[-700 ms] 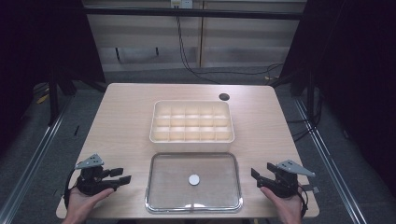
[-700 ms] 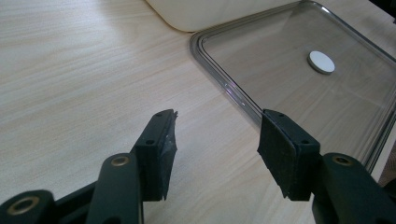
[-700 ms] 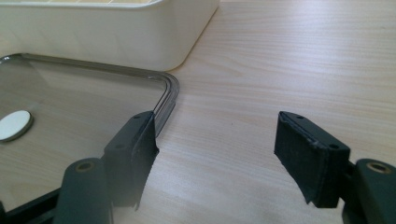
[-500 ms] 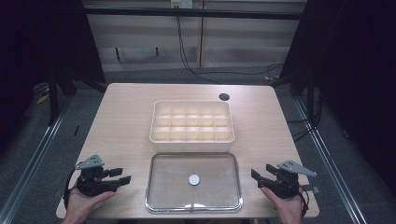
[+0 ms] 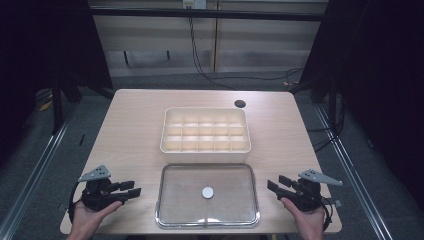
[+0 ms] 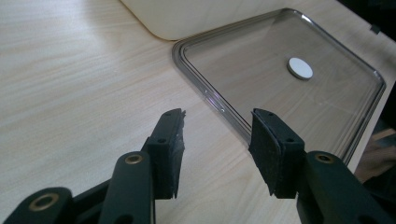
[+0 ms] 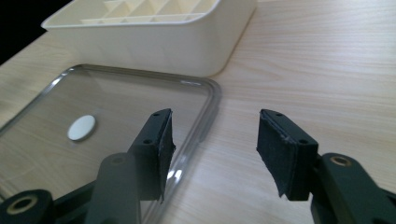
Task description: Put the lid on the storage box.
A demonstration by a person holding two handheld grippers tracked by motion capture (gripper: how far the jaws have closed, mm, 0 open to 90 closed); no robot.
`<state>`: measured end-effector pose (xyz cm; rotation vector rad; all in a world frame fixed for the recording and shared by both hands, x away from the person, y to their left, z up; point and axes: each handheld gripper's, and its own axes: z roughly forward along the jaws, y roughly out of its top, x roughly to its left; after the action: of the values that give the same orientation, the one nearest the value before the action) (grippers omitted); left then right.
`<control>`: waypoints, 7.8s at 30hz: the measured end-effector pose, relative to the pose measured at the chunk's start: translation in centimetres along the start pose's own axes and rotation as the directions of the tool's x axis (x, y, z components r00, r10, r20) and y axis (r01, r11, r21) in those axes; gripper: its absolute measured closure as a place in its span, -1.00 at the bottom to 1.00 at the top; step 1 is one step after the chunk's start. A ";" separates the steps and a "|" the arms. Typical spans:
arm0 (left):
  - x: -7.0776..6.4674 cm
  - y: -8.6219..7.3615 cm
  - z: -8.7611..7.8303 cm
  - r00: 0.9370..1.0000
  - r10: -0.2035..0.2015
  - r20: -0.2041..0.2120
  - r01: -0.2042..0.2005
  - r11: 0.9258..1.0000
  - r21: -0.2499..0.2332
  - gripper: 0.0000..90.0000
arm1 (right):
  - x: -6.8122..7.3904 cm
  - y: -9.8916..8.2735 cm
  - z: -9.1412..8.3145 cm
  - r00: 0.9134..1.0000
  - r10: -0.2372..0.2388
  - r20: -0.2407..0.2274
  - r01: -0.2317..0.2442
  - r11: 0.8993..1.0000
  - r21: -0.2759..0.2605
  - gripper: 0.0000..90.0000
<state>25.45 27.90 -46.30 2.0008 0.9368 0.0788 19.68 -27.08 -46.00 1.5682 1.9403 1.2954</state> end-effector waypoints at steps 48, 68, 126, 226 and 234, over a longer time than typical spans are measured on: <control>1.1 2.6 6.7 1.000 -0.018 0.026 0.015 0.994 0.107 0.18 | 0.1 1.7 7.0 0.999 -0.031 -0.042 0.037 0.987 0.154 0.17; 0.2 2.3 8.3 0.999 0.019 0.029 -0.024 0.987 0.158 0.22 | 0.3 0.9 8.7 0.997 -0.075 -0.001 0.073 0.969 0.238 0.13; 0.1 2.1 8.7 0.996 0.036 0.076 -0.047 0.989 0.140 0.24 | -0.7 0.9 7.2 0.923 0.260 -0.282 -0.231 0.964 0.132 0.44; -0.7 6.1 2.6 0.984 0.051 0.173 -0.029 0.992 -0.125 0.62 | 1.5 5.3 4.6 0.949 0.132 -0.286 -0.141 0.990 -0.010 0.59; -0.8 6.6 2.2 0.986 0.046 0.162 -0.023 0.989 -0.143 0.62 | 1.8 6.1 4.3 0.953 0.112 -0.283 -0.129 0.991 -0.045 0.58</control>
<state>29.61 23.79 -42.47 1.8621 0.7699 -0.0014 25.86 -23.66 -42.91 1.5647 1.9655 1.6932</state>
